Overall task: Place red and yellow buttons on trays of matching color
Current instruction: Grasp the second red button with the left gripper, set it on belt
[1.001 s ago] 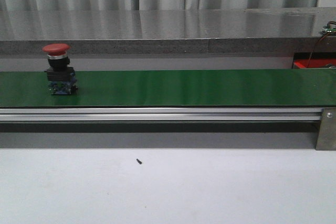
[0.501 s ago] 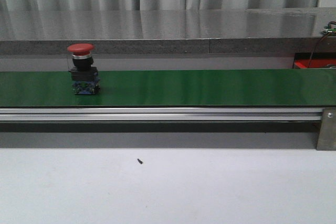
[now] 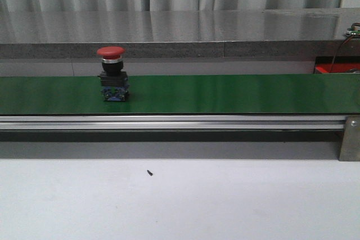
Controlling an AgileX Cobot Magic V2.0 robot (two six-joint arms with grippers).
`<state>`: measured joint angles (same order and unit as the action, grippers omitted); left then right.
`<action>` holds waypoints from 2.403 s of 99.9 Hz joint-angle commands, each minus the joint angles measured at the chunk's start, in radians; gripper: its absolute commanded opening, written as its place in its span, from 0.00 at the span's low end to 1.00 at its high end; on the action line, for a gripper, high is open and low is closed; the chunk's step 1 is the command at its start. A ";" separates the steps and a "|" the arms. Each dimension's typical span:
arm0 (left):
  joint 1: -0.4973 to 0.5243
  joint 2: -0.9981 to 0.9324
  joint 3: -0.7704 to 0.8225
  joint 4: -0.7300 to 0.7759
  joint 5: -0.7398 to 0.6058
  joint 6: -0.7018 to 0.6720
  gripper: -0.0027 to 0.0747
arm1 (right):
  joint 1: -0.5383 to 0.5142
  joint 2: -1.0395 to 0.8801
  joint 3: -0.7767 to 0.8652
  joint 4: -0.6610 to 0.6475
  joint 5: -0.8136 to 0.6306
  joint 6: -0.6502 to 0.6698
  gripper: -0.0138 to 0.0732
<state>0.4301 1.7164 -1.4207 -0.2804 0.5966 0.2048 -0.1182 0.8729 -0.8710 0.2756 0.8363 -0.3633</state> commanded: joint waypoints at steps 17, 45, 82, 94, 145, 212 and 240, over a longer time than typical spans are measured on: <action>-0.143 -0.175 0.201 -0.026 -0.144 -0.004 0.17 | 0.002 -0.010 -0.025 0.010 -0.047 -0.006 0.08; -0.227 -0.160 0.295 -0.026 -0.223 -0.004 0.17 | 0.002 -0.010 -0.025 0.010 -0.047 -0.006 0.08; -0.229 -0.089 0.299 -0.026 -0.242 -0.004 0.17 | 0.002 -0.010 -0.025 0.010 -0.047 -0.006 0.08; -0.229 -0.071 0.299 -0.026 -0.242 -0.004 0.17 | 0.002 -0.010 -0.025 0.010 -0.047 -0.006 0.08; -0.270 -0.211 0.299 -0.026 -0.241 -0.004 0.87 | 0.002 -0.010 -0.025 0.010 -0.047 -0.006 0.08; -0.459 -0.994 0.647 -0.022 -0.268 0.005 0.67 | 0.002 -0.010 -0.025 0.010 -0.047 -0.006 0.08; -0.459 -1.341 0.889 -0.022 -0.260 0.005 0.48 | 0.002 -0.010 -0.025 0.010 -0.047 -0.006 0.08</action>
<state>-0.0210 0.4534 -0.5582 -0.2916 0.4043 0.2086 -0.1182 0.8729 -0.8710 0.2756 0.8363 -0.3633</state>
